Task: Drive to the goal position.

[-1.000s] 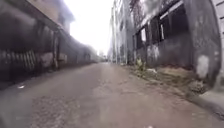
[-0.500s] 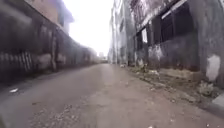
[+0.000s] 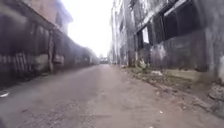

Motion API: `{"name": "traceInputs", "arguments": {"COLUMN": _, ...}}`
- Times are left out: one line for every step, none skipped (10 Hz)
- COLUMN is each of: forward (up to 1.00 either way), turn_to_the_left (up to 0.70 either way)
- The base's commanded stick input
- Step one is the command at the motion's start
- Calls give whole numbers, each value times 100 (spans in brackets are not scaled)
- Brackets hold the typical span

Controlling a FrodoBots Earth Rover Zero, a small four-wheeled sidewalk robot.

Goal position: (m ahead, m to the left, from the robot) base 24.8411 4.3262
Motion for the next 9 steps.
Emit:
{"name": "traceInputs", "arguments": {"forward": 50, "turn_to_the_left": 1}}
{"name": "traceInputs", "arguments": {"forward": 50, "turn_to_the_left": 1}}
{"name": "traceInputs", "arguments": {"forward": 50, "turn_to_the_left": 1}}
{"name": "traceInputs", "arguments": {"forward": 50, "turn_to_the_left": 1}}
{"name": "traceInputs", "arguments": {"forward": 50, "turn_to_the_left": 1}}
{"name": "traceInputs", "arguments": {"forward": 50, "turn_to_the_left": 1}}
{"name": "traceInputs", "arguments": {"forward": 50, "turn_to_the_left": 1}}
{"name": "traceInputs", "arguments": {"forward": 50, "turn_to_the_left": 1}}
{"name": "traceInputs", "arguments": {"forward": 50, "turn_to_the_left": 1}}
